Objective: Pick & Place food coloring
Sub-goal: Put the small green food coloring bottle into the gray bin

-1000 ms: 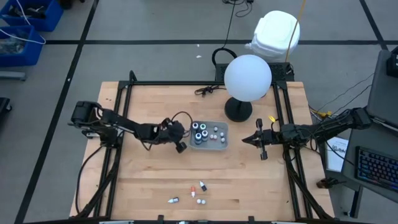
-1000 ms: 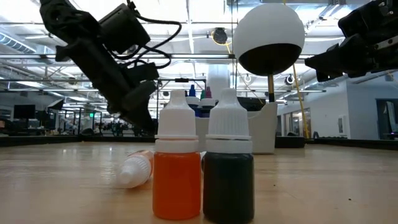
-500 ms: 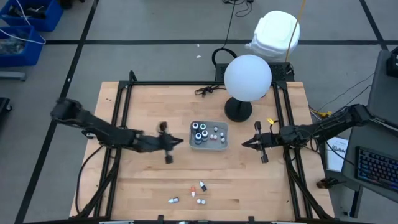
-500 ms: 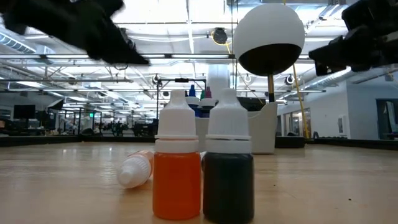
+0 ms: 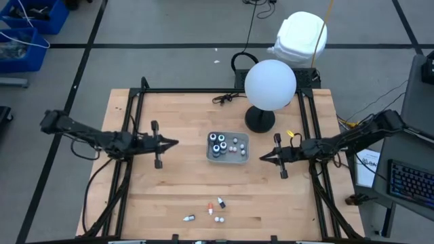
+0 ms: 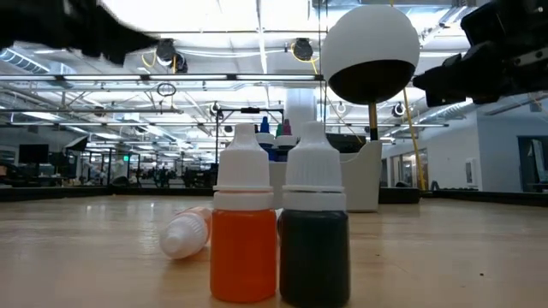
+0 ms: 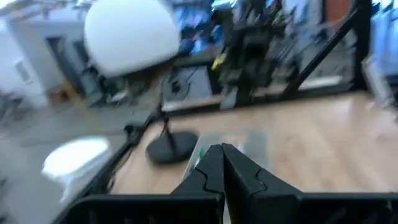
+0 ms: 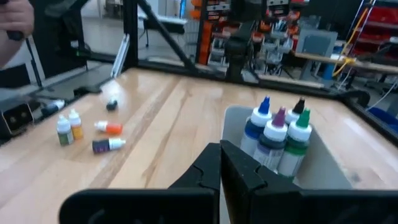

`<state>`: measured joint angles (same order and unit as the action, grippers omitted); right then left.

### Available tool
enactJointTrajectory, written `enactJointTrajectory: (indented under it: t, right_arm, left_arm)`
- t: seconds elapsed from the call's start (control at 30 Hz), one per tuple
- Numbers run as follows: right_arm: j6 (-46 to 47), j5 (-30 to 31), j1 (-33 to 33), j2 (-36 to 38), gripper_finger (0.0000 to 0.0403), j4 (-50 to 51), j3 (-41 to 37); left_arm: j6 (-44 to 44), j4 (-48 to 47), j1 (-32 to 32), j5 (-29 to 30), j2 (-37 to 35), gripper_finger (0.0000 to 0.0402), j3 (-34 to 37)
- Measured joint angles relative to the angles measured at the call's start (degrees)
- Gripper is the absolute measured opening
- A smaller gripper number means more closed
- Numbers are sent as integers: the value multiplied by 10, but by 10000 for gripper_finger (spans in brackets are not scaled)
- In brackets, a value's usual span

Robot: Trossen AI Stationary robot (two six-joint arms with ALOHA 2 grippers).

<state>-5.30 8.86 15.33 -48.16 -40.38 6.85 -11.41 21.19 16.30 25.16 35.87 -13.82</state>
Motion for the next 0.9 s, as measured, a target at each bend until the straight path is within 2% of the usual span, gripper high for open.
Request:
enactJointTrajectory:
  t: [0.17, 0.3, 0.4, 0.47, 0.73, 0.9]
  right_arm:
    - [0, 0, 0, -16, 0, 19, 22]
    - [13, 1, 6, -37, 0, 101, 78]
    - [48, 1, 25, -76, 0, 172, 147]
    - [72, 11, 46, -120, 0, 214, 201]
    - [95, 119, 137, -344, 0, 361, 454]
    - [79, 123, 188, -487, 1, 464, 630]
  left_arm:
    - [62, 17, -32, 6, -15, 1, 67]
    - [57, 86, -44, 6, -14, 1, 107]
    - [44, 99, -53, 15, -14, 6, 121]
    - [44, 98, -58, 23, -14, 13, 126]
    - [29, 75, -62, 28, -14, 22, 130]
    - [29, 69, -61, 30, -14, 6, 130]
